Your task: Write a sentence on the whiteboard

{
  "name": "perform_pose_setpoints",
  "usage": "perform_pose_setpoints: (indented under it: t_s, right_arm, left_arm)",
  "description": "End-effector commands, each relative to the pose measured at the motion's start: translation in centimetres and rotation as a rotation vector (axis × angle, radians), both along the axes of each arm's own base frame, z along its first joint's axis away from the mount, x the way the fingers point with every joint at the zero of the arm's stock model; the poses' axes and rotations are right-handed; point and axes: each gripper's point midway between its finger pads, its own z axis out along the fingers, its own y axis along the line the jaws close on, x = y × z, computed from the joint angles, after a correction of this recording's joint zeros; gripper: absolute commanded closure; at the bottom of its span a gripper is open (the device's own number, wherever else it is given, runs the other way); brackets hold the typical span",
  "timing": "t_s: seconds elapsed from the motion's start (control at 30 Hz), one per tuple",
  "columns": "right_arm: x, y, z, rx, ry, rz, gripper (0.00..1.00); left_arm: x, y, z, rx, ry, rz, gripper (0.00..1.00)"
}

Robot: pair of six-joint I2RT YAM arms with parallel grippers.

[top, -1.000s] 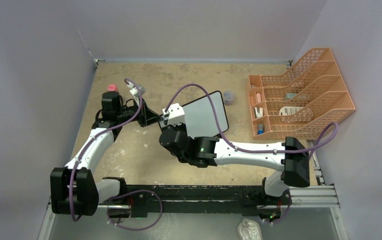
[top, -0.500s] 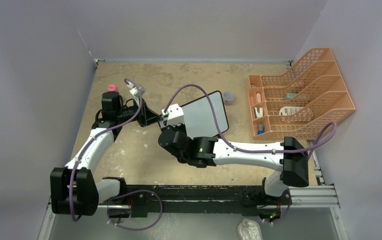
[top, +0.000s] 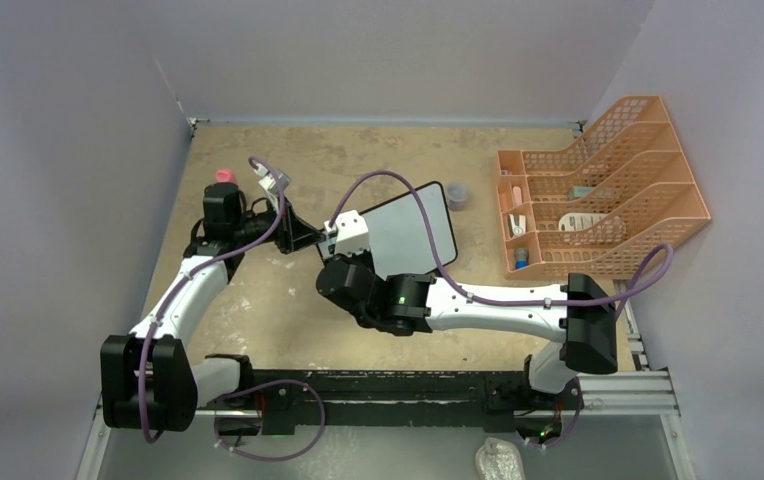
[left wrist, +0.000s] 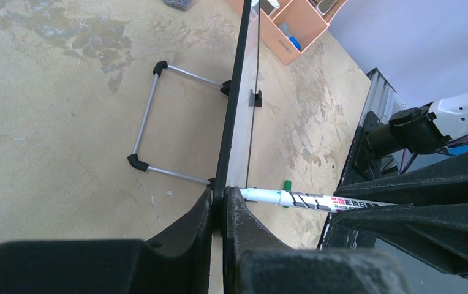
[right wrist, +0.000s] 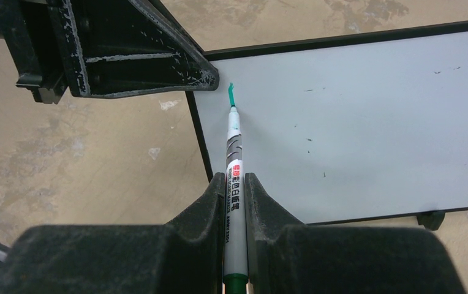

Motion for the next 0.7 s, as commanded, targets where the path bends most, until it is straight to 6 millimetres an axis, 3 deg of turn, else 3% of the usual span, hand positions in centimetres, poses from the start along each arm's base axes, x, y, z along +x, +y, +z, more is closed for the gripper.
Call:
perform_pose_setpoints:
  t_s: [0.0, 0.67]
  right_arm:
    - [0.2, 0.1, 1.0, 0.038, 0.01, -0.021, 1.0]
    - [-0.3, -0.5, -0.2, 0.02, 0.049, -0.021, 1.0]
  left_arm:
    - [0.4, -0.1, 1.9, 0.006, -0.075, -0.008, 1.0]
    - [0.5, -0.1, 1.8, 0.007, -0.072, -0.005, 1.0]
